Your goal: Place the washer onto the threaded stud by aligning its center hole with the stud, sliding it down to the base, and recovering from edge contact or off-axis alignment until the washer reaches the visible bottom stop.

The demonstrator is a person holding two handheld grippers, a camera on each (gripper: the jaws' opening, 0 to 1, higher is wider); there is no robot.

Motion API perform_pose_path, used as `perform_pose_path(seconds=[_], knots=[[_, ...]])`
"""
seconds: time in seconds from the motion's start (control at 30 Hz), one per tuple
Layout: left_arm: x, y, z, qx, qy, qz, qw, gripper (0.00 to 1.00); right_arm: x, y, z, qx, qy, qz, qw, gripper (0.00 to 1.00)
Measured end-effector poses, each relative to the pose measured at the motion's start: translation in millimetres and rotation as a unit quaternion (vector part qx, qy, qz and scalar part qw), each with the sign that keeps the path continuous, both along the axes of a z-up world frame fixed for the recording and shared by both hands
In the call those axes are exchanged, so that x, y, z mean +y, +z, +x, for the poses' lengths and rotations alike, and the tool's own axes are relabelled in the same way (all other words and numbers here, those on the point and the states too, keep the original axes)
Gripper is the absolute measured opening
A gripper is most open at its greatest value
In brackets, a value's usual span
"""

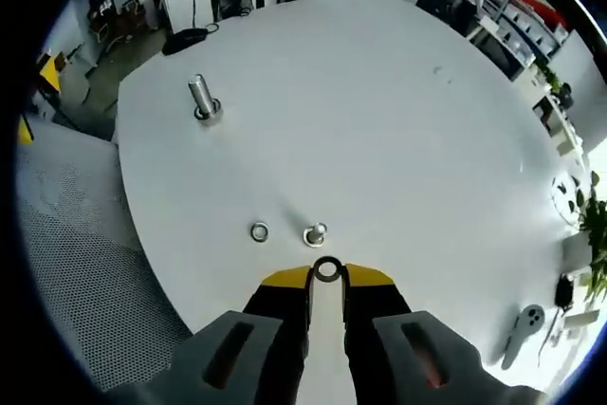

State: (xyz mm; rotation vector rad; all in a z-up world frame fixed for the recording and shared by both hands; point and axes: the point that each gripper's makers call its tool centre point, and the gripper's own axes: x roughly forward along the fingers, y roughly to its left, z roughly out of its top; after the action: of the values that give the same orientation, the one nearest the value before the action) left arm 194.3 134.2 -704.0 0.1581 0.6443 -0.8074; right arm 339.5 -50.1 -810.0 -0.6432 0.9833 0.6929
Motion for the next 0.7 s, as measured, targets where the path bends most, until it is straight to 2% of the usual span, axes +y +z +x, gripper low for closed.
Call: perform_pose_path(seconds=[0.13,0.7], knots=[[0,0.0,-0.3,-0.001,0.000,0.000,1.0000,0.24,5,3.4,4,-0.004,0.004,0.004,1.0000,0.14],[0,-1.7,-1.2,0.004,-0.001,0.001,1.0000,0.24,17,-0.6,10,0.015,0.026,-0.007,0.9995,0.14]])
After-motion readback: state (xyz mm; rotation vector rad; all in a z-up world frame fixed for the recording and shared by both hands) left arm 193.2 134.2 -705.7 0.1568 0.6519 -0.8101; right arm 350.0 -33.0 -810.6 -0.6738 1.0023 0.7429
